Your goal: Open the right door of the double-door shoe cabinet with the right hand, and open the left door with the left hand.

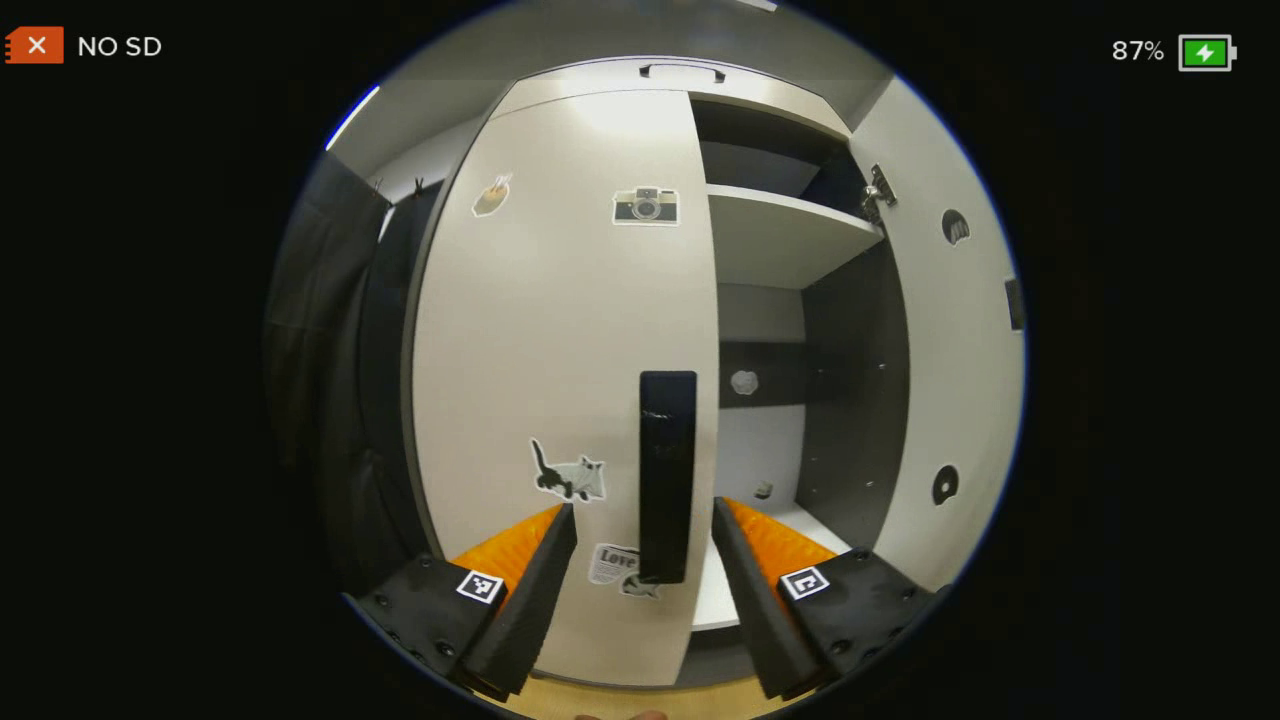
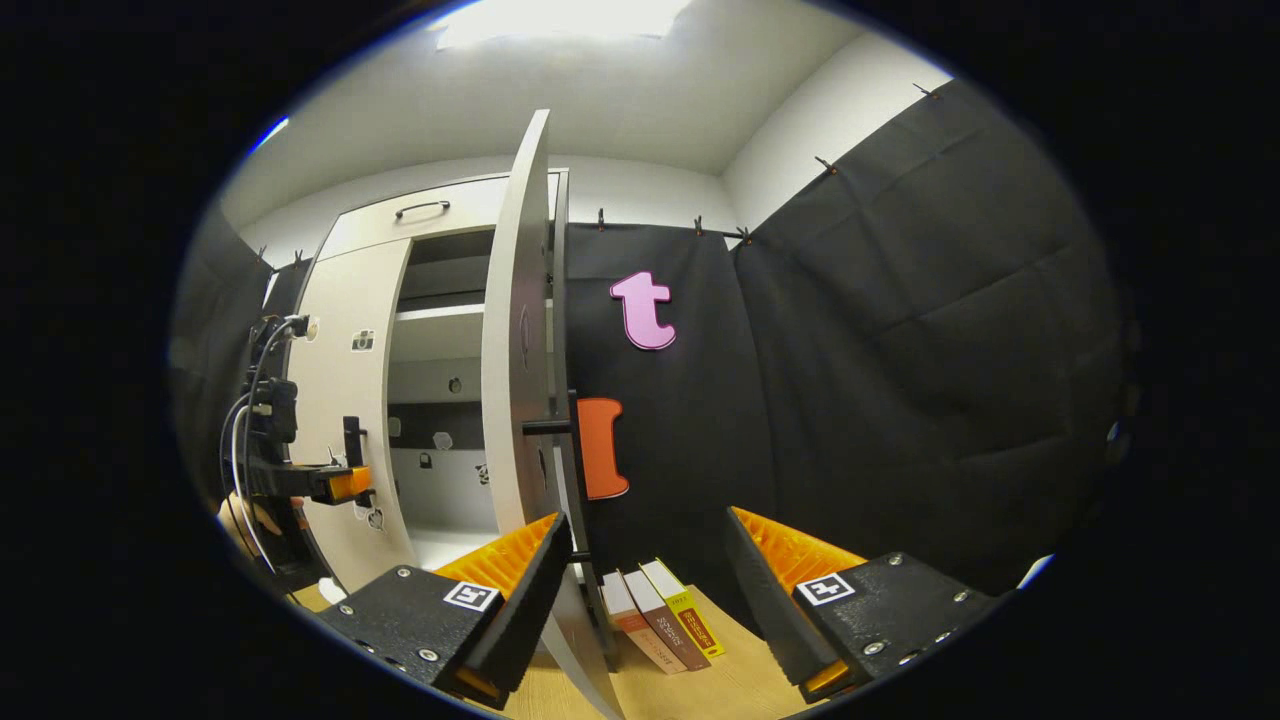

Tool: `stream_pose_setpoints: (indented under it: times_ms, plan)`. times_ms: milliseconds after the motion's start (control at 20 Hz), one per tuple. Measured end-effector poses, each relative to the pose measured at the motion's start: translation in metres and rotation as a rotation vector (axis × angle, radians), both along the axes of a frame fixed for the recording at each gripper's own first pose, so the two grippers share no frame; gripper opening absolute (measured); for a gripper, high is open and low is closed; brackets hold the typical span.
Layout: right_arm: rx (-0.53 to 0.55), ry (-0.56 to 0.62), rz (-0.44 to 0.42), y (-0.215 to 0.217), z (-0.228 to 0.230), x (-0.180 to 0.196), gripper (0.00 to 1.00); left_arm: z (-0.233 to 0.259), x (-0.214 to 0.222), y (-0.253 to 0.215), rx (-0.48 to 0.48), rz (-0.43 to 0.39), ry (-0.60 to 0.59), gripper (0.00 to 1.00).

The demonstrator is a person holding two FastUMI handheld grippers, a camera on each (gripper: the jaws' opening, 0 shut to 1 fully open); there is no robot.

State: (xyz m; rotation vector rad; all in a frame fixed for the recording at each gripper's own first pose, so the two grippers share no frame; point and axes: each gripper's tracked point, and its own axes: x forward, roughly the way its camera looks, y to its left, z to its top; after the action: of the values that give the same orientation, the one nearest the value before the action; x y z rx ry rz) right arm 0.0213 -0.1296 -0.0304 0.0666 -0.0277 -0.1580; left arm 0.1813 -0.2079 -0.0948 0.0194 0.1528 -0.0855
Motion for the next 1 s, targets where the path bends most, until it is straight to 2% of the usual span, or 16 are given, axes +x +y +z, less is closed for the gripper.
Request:
stream_pose_setpoints:
  times_ms: [100, 300, 400, 500, 600, 800, 1000]
  plan:
    - [0.004, 0.002, 0.0, 0.0, -0.001, 0.002, 0.92, -0.011, 0.005, 0.001, 0.024, 0.017, 0.031, 0.82]
    - [-0.009, 0.007, 0.0, 0.002, -0.004, 0.004, 0.92, -0.039, 0.02, 0.004, -0.001, 0.031, 0.092, 0.81]
    - [-0.02, 0.011, 0.006, 0.006, -0.006, 0.006, 0.92, -0.044, 0.022, -0.007, -0.04, -0.01, 0.105, 0.72]
    - [-0.025, 0.018, 0.013, 0.01, -0.009, 0.01, 0.93, -0.044, 0.023, -0.017, -0.046, -0.028, 0.102, 0.54]
    - [-0.031, 0.019, -0.004, 0.006, -0.011, 0.012, 0.92, -0.043, 0.022, -0.016, 0.009, -0.013, 0.101, 0.34]
    - [0.001, 0.02, -0.004, 0.005, -0.012, 0.013, 0.92, -0.043, 0.021, -0.015, -0.019, -0.015, 0.079, 0.29]
    - [-0.004, 0.03, -0.017, 0.006, -0.012, 0.012, 0.92, -0.043, 0.019, -0.015, 0.005, -0.058, 0.074, 0.14]
